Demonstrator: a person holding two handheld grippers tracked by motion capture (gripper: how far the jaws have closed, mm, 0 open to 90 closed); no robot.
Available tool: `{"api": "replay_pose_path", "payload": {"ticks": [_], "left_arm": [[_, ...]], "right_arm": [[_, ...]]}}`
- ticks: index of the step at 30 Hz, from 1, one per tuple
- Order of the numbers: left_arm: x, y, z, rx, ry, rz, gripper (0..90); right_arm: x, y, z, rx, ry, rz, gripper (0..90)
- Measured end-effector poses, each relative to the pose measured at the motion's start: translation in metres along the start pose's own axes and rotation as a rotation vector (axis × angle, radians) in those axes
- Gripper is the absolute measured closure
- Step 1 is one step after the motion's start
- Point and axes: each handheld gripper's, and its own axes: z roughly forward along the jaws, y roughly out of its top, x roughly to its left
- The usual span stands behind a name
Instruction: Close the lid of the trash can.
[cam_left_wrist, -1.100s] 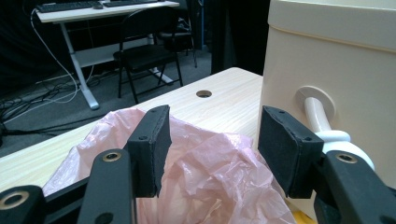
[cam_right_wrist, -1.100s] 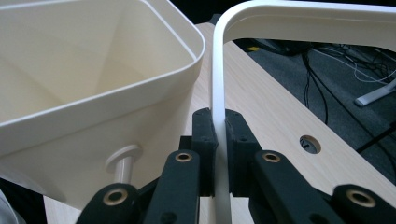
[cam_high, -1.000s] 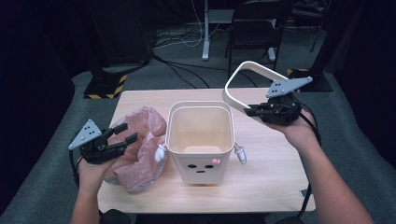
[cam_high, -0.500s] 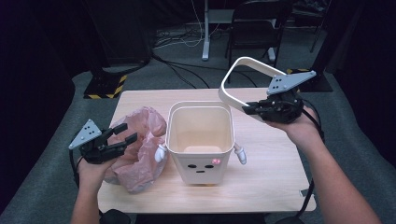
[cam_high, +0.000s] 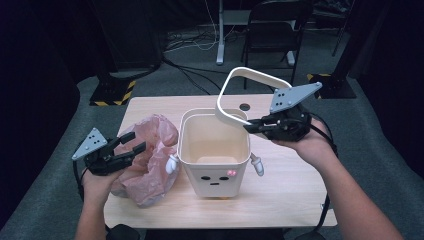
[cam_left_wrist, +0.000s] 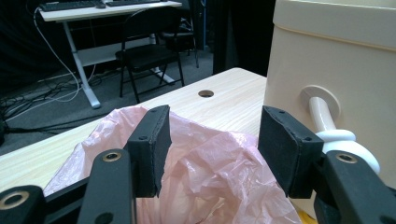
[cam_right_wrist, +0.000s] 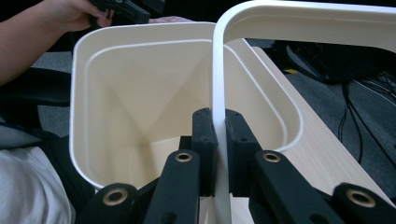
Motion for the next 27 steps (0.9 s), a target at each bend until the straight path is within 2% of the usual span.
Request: {"api": "replay_pose_path", "payload": {"ticks": [8, 21, 27], "left_arm": [[0.000, 0.000, -0.001, -0.003, 0.000, 0.002, 43.5], [0.000, 0.000, -0.001, -0.003, 0.002, -0.001, 43.6], [0.001, -0.001, -0.002, -0.003, 0.007, 0.000, 43.6]], "right_arm": [[0.010, 0.007, 0.008, 0.012, 0.034, -0.035, 84.2], [0.030, 0.019, 0.024, 0.023, 0.119, -0.097, 84.2], [0.035, 0.024, 0.028, 0.022, 0.146, -0.116, 84.2]]}}
